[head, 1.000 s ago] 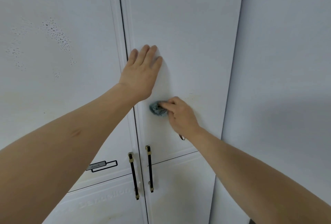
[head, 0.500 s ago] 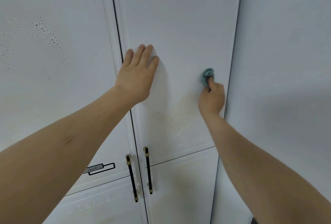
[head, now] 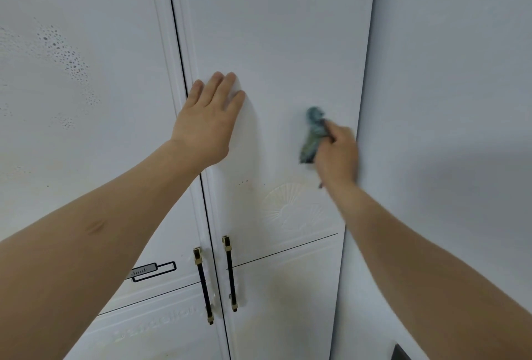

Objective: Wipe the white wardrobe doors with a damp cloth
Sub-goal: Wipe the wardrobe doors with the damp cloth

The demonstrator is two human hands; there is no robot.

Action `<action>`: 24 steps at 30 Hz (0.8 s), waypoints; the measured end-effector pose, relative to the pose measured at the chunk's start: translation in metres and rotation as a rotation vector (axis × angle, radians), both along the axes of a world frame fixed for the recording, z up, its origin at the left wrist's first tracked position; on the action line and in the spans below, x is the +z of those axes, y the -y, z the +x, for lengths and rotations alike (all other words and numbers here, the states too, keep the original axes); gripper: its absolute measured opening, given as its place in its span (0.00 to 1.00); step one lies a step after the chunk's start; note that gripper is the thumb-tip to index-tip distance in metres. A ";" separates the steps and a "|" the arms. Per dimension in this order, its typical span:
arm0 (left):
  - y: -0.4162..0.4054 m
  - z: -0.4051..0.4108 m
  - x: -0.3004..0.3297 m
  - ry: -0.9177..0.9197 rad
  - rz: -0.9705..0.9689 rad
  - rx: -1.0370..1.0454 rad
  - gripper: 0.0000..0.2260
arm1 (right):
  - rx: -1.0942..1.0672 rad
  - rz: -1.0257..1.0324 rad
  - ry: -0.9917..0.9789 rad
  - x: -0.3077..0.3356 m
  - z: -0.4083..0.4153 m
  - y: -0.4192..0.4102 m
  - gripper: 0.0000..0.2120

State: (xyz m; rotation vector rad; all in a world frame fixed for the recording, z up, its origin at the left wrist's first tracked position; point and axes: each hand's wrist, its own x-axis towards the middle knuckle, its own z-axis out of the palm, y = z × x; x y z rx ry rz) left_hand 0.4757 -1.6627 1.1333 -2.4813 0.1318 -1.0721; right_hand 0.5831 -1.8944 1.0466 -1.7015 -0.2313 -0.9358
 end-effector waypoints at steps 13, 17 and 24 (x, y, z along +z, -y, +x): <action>-0.001 0.002 -0.001 -0.003 0.008 0.000 0.40 | -0.129 0.003 -0.175 -0.064 -0.004 -0.054 0.25; 0.005 0.004 -0.002 -0.030 -0.018 0.035 0.42 | 0.118 -0.162 0.101 -0.072 -0.041 -0.104 0.23; 0.002 -0.007 0.006 -0.036 -0.144 -0.124 0.35 | 0.122 -0.282 0.226 0.007 -0.037 -0.094 0.23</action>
